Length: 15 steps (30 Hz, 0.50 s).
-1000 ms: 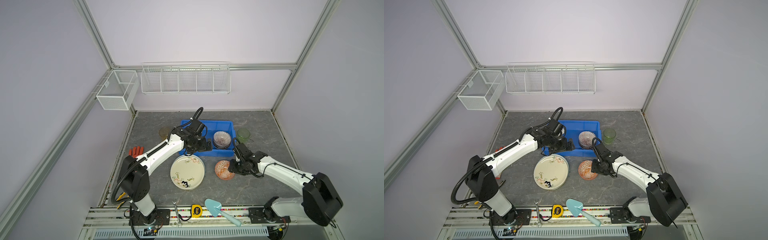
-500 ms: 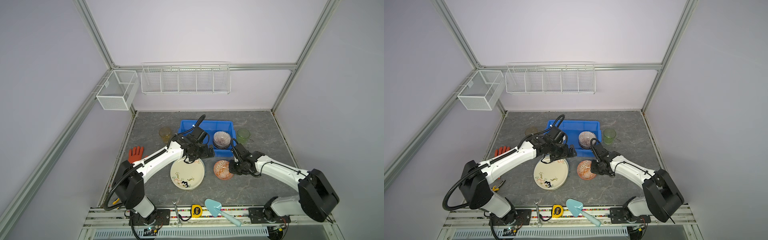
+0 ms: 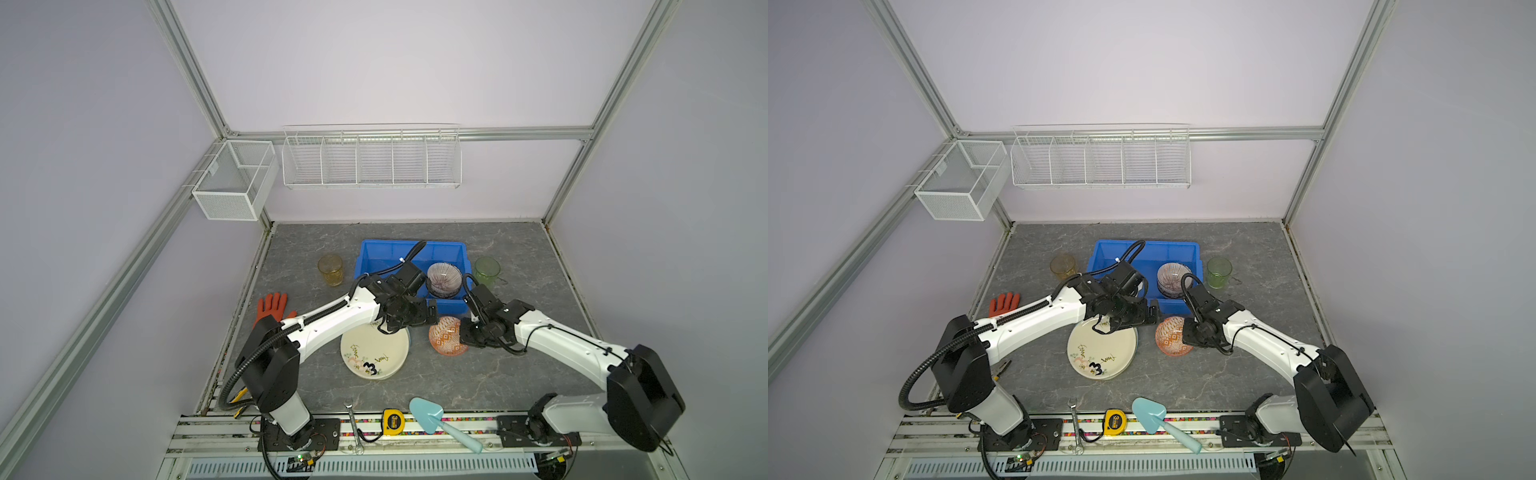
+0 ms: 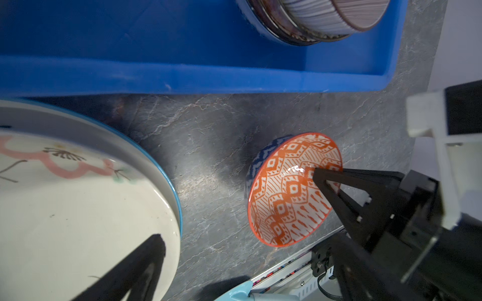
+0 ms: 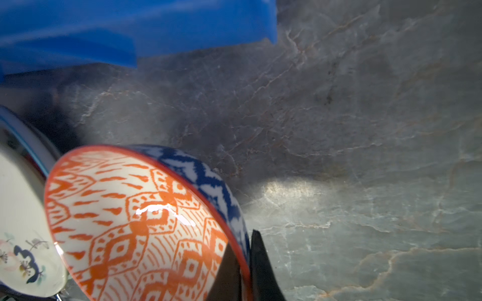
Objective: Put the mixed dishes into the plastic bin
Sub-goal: 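Tilt the orange-blue bowl up with the right gripper while the left approaches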
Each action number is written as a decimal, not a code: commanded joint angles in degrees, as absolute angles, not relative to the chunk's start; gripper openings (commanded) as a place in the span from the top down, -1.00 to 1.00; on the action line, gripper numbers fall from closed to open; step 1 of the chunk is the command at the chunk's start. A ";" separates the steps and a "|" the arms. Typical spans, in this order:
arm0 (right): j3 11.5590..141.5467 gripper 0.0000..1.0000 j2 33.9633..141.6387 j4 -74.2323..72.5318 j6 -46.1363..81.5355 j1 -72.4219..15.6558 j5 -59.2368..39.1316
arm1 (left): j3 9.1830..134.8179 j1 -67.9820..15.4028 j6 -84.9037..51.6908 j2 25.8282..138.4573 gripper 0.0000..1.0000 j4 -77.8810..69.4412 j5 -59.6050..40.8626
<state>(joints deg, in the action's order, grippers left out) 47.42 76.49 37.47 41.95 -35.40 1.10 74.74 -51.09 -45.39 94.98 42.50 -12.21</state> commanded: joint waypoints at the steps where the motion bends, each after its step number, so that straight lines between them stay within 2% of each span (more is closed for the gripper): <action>1: 49.94 0.87 74.08 39.66 41.18 -35.77 1.02 | 76.31 -51.42 -45.62 97.00 -1.00 43.83 -12.87; 10: 54.99 0.86 72.88 41.84 40.75 -36.22 0.32 | 78.38 -51.85 -44.56 98.77 -0.81 45.12 -12.86; 15: 55.79 0.86 72.86 42.29 40.67 -36.53 0.35 | 79.34 -51.85 -44.17 99.40 -0.47 45.24 -13.08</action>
